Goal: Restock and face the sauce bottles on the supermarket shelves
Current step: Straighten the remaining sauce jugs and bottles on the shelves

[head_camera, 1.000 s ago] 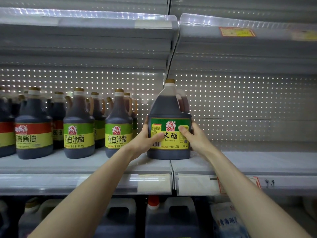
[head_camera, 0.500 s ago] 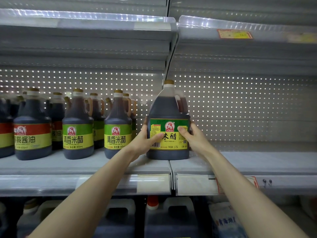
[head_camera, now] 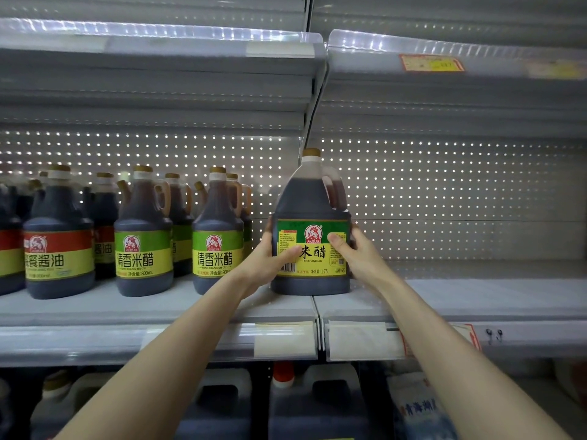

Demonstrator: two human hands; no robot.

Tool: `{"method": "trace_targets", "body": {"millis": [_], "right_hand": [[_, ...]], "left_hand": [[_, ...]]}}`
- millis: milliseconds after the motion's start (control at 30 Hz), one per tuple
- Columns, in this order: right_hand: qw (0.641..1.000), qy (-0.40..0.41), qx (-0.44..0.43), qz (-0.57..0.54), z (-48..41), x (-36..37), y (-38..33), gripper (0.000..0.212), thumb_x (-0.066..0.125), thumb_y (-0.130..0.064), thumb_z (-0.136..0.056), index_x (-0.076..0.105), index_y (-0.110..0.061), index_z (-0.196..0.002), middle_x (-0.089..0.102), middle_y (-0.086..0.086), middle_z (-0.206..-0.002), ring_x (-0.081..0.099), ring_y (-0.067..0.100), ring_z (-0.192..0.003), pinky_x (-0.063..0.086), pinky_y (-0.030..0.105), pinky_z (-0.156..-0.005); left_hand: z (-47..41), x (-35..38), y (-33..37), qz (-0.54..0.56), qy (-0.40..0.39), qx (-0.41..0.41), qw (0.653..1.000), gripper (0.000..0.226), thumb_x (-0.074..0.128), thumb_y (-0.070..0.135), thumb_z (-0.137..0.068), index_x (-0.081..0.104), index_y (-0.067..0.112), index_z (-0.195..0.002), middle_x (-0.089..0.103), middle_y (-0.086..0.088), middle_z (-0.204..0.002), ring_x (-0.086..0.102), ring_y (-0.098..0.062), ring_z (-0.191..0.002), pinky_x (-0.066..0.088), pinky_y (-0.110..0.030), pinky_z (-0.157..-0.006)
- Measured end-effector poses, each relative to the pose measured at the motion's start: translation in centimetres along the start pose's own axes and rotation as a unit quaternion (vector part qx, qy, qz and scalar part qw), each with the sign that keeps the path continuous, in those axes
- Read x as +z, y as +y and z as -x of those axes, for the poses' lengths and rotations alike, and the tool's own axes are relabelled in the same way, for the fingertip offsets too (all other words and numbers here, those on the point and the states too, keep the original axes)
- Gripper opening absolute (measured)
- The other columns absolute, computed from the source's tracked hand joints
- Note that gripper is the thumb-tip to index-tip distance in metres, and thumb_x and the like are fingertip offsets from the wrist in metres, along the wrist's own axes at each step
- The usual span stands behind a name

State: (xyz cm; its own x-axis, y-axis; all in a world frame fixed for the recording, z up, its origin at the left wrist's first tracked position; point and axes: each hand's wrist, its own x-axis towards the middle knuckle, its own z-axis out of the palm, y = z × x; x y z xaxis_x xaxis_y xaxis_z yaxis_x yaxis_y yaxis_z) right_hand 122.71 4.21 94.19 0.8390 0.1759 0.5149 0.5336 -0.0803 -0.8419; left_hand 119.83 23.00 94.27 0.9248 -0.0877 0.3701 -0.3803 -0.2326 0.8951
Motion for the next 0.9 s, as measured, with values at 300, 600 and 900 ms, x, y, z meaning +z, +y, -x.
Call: {"method": "trace_targets", "body": {"millis": [300,600,900], "right_hand": [[1.000,0.004,0.001,0.009,-0.1,-0.1,0.1,0.025,0.052,-0.029,-0.097,0.049,-0.015,-0.118,0.061,-0.009,-0.101,0.059,-0.002,-0.083,0.048,0.008,-0.057],[1.000,-0.001,0.010,0.017,-0.4,-0.2,0.3,0.025,0.051,-0.028,-0.098,0.048,-0.015,-0.118,0.060,-0.007,-0.100,0.058,-0.002,-0.082,0.047,0.007,-0.054],[0.998,-0.011,0.033,0.049,0.0,-0.3,-0.2,0.025,0.051,-0.035,-0.097,0.047,-0.020,-0.116,0.062,-0.009,-0.103,0.059,-0.002,-0.082,0.048,0.013,-0.056]], "left_hand": [[-0.2,0.0,-0.3,-0.002,0.007,0.005,1.000,0.054,0.059,0.019,-0.092,0.034,0.016,-0.140,0.064,0.007,-0.111,0.062,-0.014,-0.107,0.048,-0.034,-0.098],[-0.1,0.0,-0.1,-0.010,0.005,-0.001,1.000,0.056,0.058,0.021,-0.093,0.031,0.017,-0.143,0.063,0.003,-0.120,0.061,-0.015,-0.110,0.047,-0.033,-0.096],[0.5,0.2,0.9,-0.034,0.019,-0.015,0.999,0.042,0.059,0.019,-0.092,0.040,0.017,-0.129,0.063,0.005,-0.112,0.061,-0.010,-0.098,0.050,-0.030,-0.089]]}}
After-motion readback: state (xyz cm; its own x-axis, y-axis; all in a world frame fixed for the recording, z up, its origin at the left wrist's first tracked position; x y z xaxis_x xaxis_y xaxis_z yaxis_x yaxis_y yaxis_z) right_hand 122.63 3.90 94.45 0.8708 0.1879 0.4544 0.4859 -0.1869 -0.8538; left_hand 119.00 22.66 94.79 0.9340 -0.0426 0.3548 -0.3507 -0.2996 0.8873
